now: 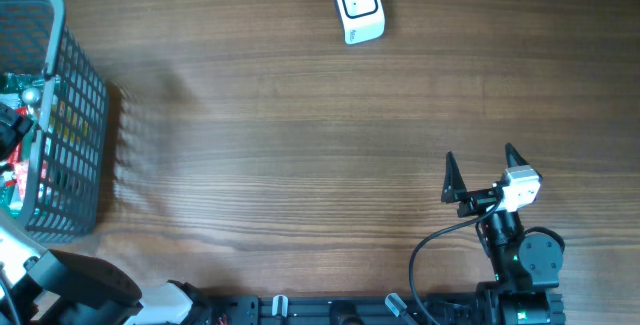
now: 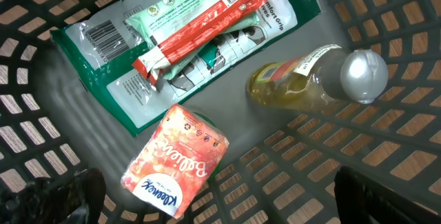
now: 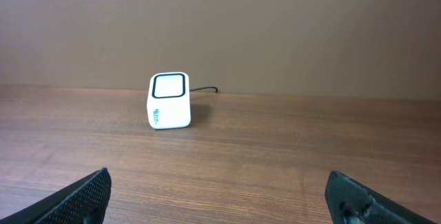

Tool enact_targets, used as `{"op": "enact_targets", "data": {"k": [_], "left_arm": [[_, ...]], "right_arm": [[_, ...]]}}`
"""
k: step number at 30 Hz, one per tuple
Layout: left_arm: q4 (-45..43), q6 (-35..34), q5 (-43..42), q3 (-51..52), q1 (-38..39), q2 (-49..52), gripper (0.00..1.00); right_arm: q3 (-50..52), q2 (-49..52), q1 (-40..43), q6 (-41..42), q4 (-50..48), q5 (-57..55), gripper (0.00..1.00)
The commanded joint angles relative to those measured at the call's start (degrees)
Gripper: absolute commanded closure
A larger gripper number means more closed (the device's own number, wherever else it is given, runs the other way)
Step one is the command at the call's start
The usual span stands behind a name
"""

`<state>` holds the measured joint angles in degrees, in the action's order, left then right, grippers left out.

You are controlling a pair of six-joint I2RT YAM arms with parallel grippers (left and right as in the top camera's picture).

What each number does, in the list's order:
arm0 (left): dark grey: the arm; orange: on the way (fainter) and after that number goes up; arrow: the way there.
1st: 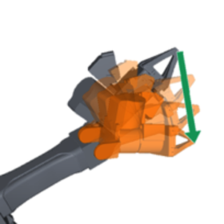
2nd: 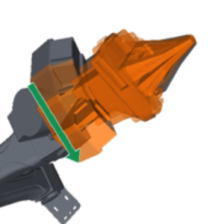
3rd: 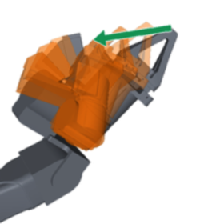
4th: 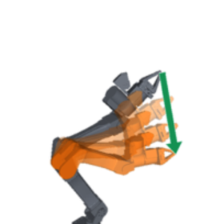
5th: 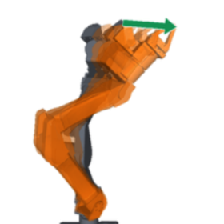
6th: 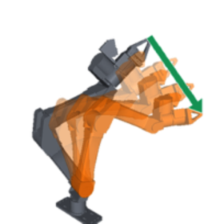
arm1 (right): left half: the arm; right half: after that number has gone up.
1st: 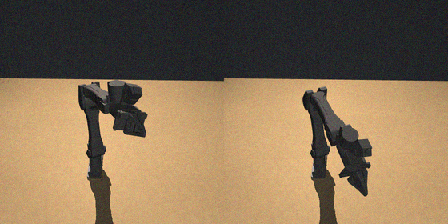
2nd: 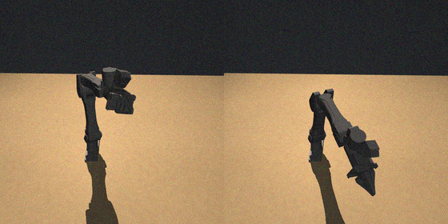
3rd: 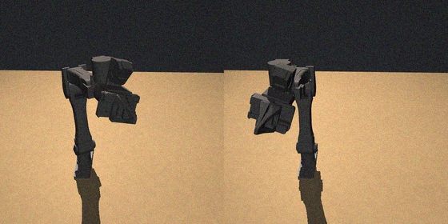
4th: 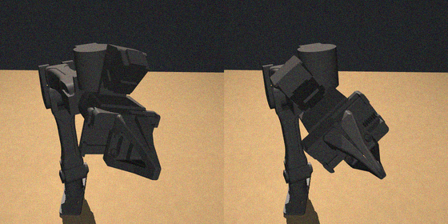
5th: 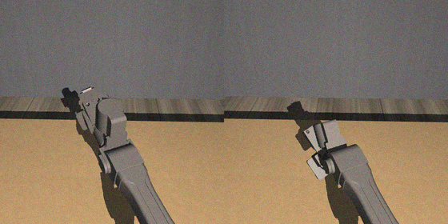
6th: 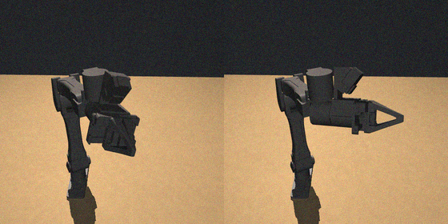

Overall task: Scan the item barcode
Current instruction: 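Reach the left gripper into the basket and grasp the tissue box on tin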

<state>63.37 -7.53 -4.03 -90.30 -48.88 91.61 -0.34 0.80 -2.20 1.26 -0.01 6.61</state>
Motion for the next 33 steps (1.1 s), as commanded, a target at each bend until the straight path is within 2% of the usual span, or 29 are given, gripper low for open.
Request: {"op": "enact_targets", "data": {"k": [1, 7, 13, 21, 33], "left_arm": [[-0.2, 1.4, -0.7, 0.4, -0.4, 0.3, 0.0], [-0.3, 1.4, -0.7, 0.4, -0.4, 0.3, 0.0], [0.1, 4.2, -0.7, 0.5, -0.4, 1.7, 0.0], [-5.8, 10.3, -0.7, 9.8, -0.4, 2.7, 0.0], [-5.5, 13.3, -0.7, 9.9, -0.4, 7.9, 0.0]], "right_arm": [[0.0, -0.1, 0.2, 0.3, -0.3, -0.1, 0.0], [0.0, -0.1, 0.2, 0.4, -0.3, -0.1, 0.0], [0.0, -0.1, 0.2, 0.4, -0.3, -0.1, 0.0], [0.0, -0.1, 0.2, 0.4, -0.3, -0.1, 0.0], [0.0, -0.1, 0.2, 0.3, -0.3, -0.1, 0.0]]}}
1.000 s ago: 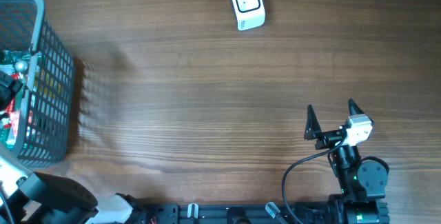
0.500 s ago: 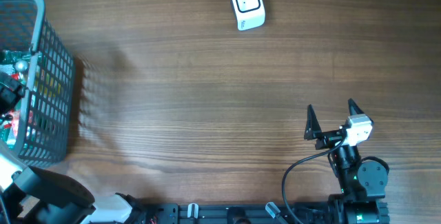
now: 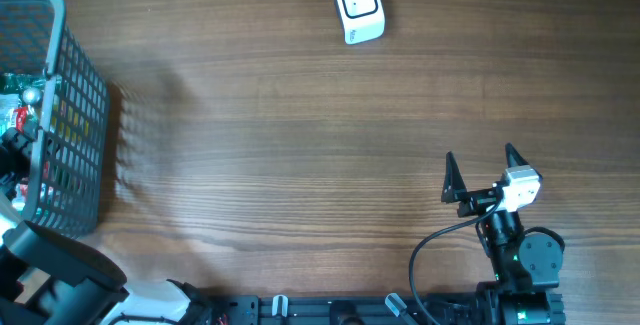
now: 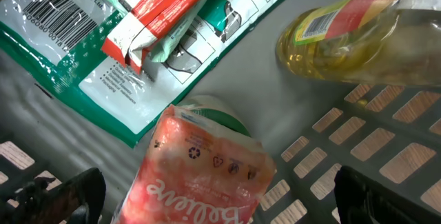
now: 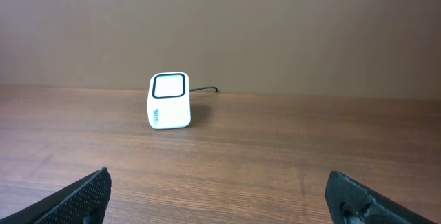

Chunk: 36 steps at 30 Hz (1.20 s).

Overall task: Scan the item barcode
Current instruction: 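Reach the left gripper into the basket and grasp the tissue box on tin, then carry the tissue box on tin out and set it on the table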

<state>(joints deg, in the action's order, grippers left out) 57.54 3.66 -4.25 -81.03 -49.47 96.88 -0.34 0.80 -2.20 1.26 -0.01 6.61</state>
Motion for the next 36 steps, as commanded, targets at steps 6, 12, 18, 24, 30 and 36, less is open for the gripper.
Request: {"op": "enact_targets", "data": {"k": [6, 12, 18, 24, 30, 36], "left_arm": [[-0.9, 2.1, -0.4, 1.9, 0.2, 6.5, 0.0], [-3.0, 2.1, -0.4, 3.4, 0.2, 7.5, 0.0], [-3.1, 2.1, -0.4, 3.4, 0.2, 7.5, 0.29], [-2.7, 2.1, -0.5, 2.8, 0.2, 6.8, 0.56], [-0.9, 0.0, -0.4, -7.3, 0.2, -2.6, 0.62], [-4.6, -9.6, -0.7, -19.0, 0.2, -15.9, 0.63]], "right_arm": [[0.0, -0.1, 0.2, 0.4, -0.3, -0.1, 0.0], [0.0, -0.1, 0.2, 0.3, -0.3, -0.1, 0.0], [0.0, -0.1, 0.2, 0.4, -0.3, -0.1, 0.0], [0.0, -0.1, 0.2, 0.3, -0.3, -0.1, 0.0], [0.0, -0.1, 0.2, 0.3, -0.3, -0.1, 0.0], [0.0, -0.1, 0.2, 0.3, -0.3, -0.1, 0.0]]}}
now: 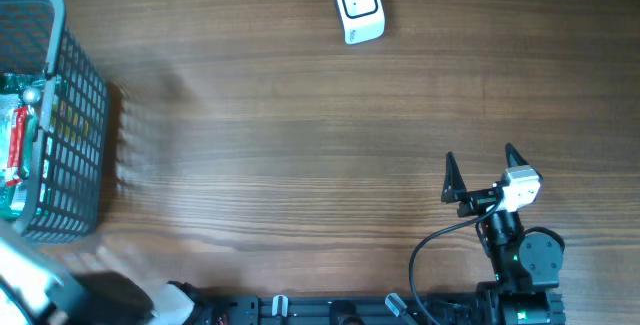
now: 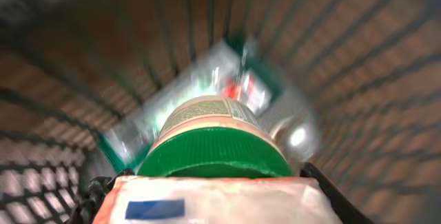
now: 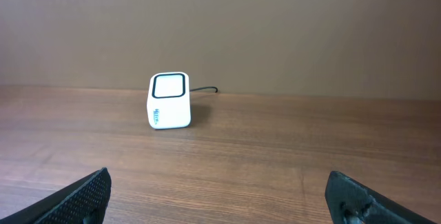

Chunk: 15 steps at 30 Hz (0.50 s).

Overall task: Scan the item barcode
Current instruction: 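Carry the tissue box on tin out and set it on the table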

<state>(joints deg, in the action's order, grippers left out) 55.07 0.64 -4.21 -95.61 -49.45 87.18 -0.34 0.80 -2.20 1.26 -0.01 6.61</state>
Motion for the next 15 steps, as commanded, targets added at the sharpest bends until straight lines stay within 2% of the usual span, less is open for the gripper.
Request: {"op": "enact_targets", "data": {"k": [1, 2, 4, 5, 6, 9, 11, 15], "left_arm": [[-2.8, -13.4, -1.1, -5.0, 0.2, -9.4, 0.68], [-1.9, -19.9, -2.6, -5.0, 0.2, -12.0, 0.71], [1.0, -25.0, -7.4, -5.0, 2.6, -15.6, 0.65], [2.6, -26.7, -7.6, -5.0, 5.4, -16.9, 0.67], [4.3, -28.4, -7.6, -5.0, 9.2, -17.9, 0.75], [8.8, -28.6, -8.8, -4.8, 23.0, -18.4, 0.76], [10.0, -28.9, -7.8, -4.4, 35.3, -17.0, 0.79], [10.8, -34.2, 2.7, -3.6, 54.0, -11.1, 0.81]], "right_arm": [[0.0, -0.1, 0.2, 0.4, -0.3, -0.1, 0.0], [0.0, -0.1, 0.2, 0.3, -0.3, -0.1, 0.0], [0.0, -0.1, 0.2, 0.4, -0.3, -0.1, 0.0], [0.0, -0.1, 0.2, 0.3, -0.3, -0.1, 0.0], [0.0, -0.1, 0.2, 0.4, -0.3, -0.1, 0.0], [0.0, -0.1, 0.2, 0.4, -0.3, -0.1, 0.0], [0.0, -0.1, 0.2, 0.3, -0.3, -0.1, 0.0], [0.0, -0.1, 0.2, 0.4, -0.3, -0.1, 0.0]]}}
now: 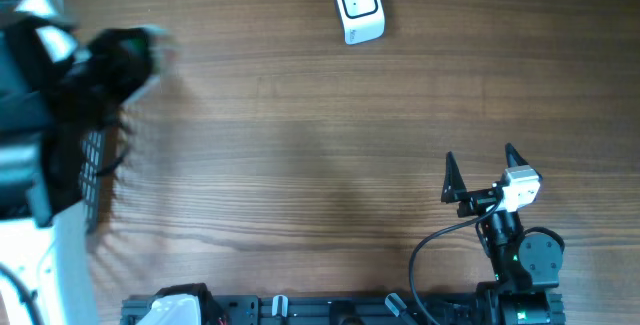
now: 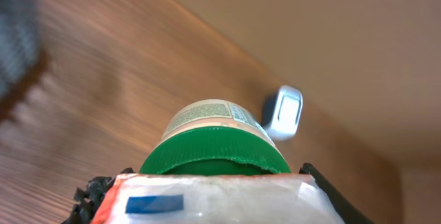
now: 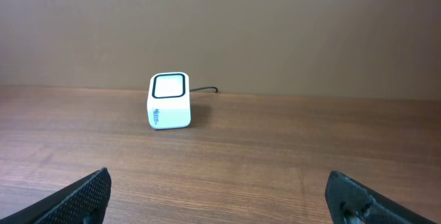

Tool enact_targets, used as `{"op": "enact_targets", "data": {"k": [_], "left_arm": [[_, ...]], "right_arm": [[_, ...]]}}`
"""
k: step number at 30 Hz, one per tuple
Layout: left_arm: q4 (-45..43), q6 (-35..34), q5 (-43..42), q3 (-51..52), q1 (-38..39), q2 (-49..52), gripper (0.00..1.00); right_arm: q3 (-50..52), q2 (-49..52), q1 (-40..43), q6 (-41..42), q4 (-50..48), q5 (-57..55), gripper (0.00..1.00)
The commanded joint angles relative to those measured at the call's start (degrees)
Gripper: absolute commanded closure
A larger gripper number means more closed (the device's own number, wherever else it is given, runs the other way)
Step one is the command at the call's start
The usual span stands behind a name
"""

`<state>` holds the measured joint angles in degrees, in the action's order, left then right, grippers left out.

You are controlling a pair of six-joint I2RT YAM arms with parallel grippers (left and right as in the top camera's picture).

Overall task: Scan the item barcode
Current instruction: 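Carry the tissue box on tin out and set it on the table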

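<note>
My left gripper [image 2: 207, 207] is shut on a clear-wrapped orange tissue pack [image 2: 213, 195], and a green-lidded jar [image 2: 215, 129] sits tight against the pack's far side, off the table with it. In the overhead view the left arm is a blurred dark mass [image 1: 115, 55] high over the basket's right side. The white barcode scanner [image 1: 358, 7] stands at the table's far edge, and it also shows beyond the jar [image 2: 284, 112]. My right gripper [image 1: 480, 170] stands open and empty near the front right, facing the scanner [image 3: 169, 100].
The grey wire basket [image 1: 98, 170] at the far left is mostly hidden under the left arm; its edge shows blurred in the left wrist view [image 2: 14, 31]. The scanner's cable runs off the back edge. The wooden table [image 1: 300, 145] lies between basket and scanner.
My left gripper, shut on the tissue pack with the jar, was inside the basket; now it is out of the basket and above the table, pointing toward the scanner. The right arm has not moved.
My left gripper was open above the basket's contents: green packets, an oil bottle and the tissue pack. Then it was lower over the pack. Then it was shut on the pack with the jar inside the basket, and now holds them outside it.
</note>
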<state>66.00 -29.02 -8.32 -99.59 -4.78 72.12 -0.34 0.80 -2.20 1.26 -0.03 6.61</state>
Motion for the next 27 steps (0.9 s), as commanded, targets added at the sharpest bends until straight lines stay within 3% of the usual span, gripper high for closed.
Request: {"op": "enact_targets", "data": {"k": [1, 4, 7, 12, 16, 18, 27], "left_arm": [[-0.3, -5.4, 8.9, 0.4, 14.7, 7.2, 0.82], [-1.8, -9.3, 11.4, 0.4, 26.4, 17.7, 0.87], [-5.2, -14.7, 11.4, 0.4, 36.1, 29.1, 0.85], [-13.4, -20.2, 13.9, 0.4, 45.9, 40.0, 0.85], [-13.8, -31.0, 21.4, 0.4, 48.8, 43.7, 0.87], [-14.5, -33.2, 21.9, 0.4, 49.3, 45.0, 0.88], [-15.1, -33.2, 21.2, 0.4, 49.6, 50.5, 0.87]], "right_arm": [[0.0, -0.1, 0.2, 0.3, -0.3, -0.1, 0.0], [0.0, -0.1, 0.2, 0.4, -0.3, -0.1, 0.0], [0.0, -0.1, 0.2, 0.4, -0.3, -0.1, 0.0], [0.0, -0.1, 0.2, 0.4, -0.3, -0.1, 0.0], [0.0, -0.1, 0.2, 0.4, -0.3, -0.1, 0.0], [0.0, -0.1, 0.2, 0.3, -0.3, -0.1, 0.0], [0.0, -0.1, 0.2, 0.3, -0.3, -0.1, 0.0]]}}
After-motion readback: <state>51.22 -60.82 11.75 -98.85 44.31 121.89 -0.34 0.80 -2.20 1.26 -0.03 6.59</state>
